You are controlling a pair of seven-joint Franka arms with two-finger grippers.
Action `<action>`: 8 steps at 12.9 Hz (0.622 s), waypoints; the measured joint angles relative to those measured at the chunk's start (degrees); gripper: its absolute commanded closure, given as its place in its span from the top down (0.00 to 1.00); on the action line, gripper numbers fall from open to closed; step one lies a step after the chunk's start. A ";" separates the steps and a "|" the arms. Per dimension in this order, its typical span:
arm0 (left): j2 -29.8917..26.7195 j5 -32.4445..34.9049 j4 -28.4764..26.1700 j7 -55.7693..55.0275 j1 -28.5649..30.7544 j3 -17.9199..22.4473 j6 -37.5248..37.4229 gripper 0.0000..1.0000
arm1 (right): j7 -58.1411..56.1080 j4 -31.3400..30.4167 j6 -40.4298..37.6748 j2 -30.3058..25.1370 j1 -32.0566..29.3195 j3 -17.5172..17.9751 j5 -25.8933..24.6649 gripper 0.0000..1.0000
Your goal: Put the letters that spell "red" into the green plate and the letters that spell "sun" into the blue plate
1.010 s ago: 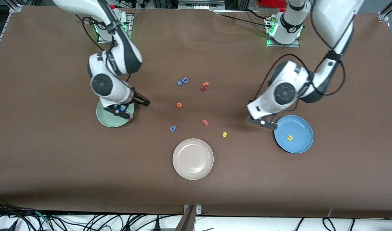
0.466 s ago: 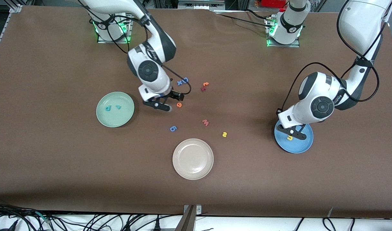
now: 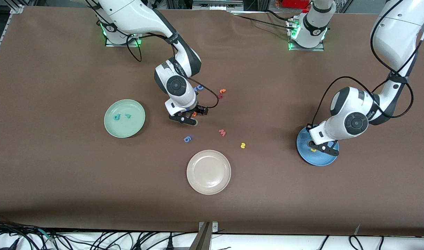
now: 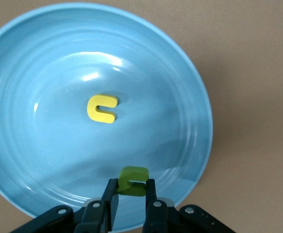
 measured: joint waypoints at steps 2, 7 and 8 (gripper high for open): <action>0.50 0.00 0.00 0.00 0.33 0.00 0.25 1.00 | 0.00 0.00 0.00 0.15 0.00 -0.03 0.00 0.45; 0.26 0.00 0.44 -0.05 0.36 -1.18 0.24 1.00 | -0.01 0.02 0.00 0.54 0.00 -0.13 -0.14 0.44; -0.10 0.00 0.73 -0.06 0.39 -2.46 0.03 1.00 | -0.03 0.04 0.09 0.55 0.00 -0.16 -0.38 0.44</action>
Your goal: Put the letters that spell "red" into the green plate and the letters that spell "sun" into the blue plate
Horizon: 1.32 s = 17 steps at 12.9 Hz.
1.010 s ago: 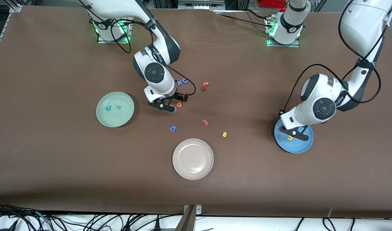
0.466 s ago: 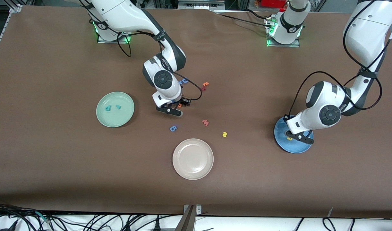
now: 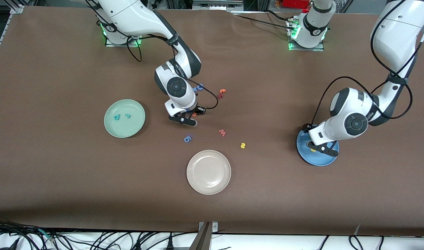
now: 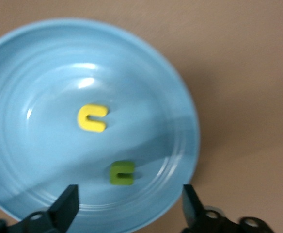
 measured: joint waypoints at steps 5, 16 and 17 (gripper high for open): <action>-2.74 0.00 1.60 -3.23 -0.35 -7.35 -2.27 1.00 | -0.07 0.01 0.61 0.31 0.01 -0.02 -1.54 0.39; 5.60 0.00 11.56 -25.09 -18.08 -6.79 -2.26 1.00 | -0.08 0.05 0.36 0.21 0.03 -0.15 -1.78 0.14; 7.07 0.00 13.39 -25.09 -19.57 -5.72 -1.92 1.00 | -0.15 0.21 -0.41 0.13 0.00 -0.45 -1.79 0.14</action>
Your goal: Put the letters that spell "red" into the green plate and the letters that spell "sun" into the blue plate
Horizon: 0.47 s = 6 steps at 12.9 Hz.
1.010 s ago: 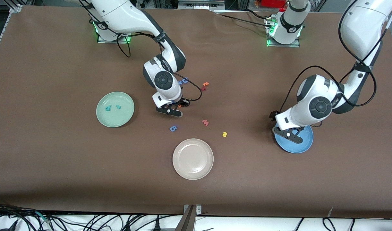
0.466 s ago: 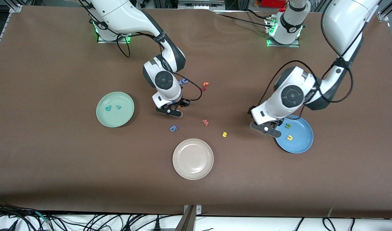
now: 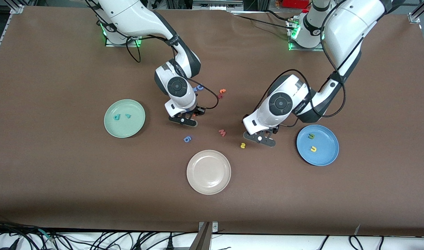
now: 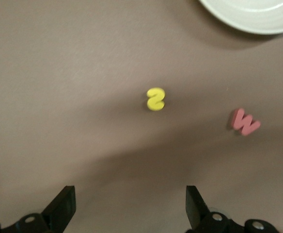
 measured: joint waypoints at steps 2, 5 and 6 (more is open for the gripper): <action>2.32 0.00 2.64 0.00 -3.17 2.80 1.77 1.00 | -0.68 1.04 -5.05 -1.07 -0.29 -1.41 -0.02 0.14; 5.07 0.00 3.49 -0.02 -5.52 5.52 7.22 1.00 | -4.16 1.76 -14.19 -5.52 -0.82 -4.78 -0.02 0.13; 6.03 0.00 3.58 -0.02 -5.54 5.73 9.29 1.00 | -5.73 1.78 -16.94 -7.08 -0.87 -6.21 -0.02 0.13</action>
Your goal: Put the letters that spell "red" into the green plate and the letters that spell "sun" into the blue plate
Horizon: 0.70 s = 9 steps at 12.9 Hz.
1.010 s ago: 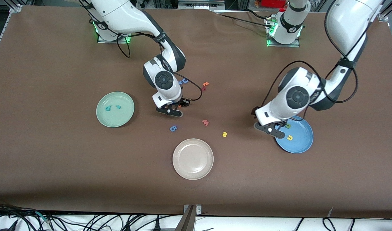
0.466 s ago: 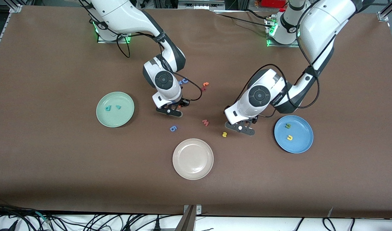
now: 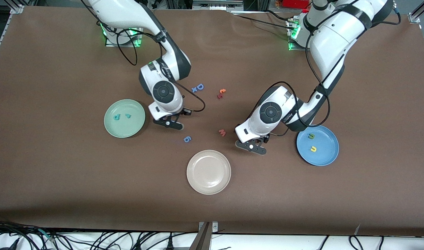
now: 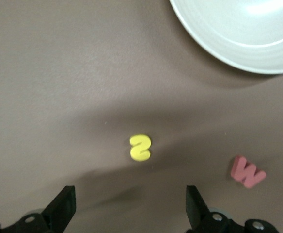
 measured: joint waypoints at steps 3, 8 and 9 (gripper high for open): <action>2.07 0.77 0.86 0.12 -1.79 2.34 2.81 0.98 | -7.26 -0.03 -6.37 -2.74 -0.15 -5.45 0.00 0.13; 4.10 0.97 4.58 0.06 -7.68 6.39 2.90 0.44 | -22.04 -1.19 -9.82 -2.81 -1.02 -14.68 0.03 0.13; 4.29 0.98 4.85 0.06 -7.70 6.48 2.90 0.29 | -24.27 -1.77 -9.79 -2.73 -1.91 -15.15 0.04 0.13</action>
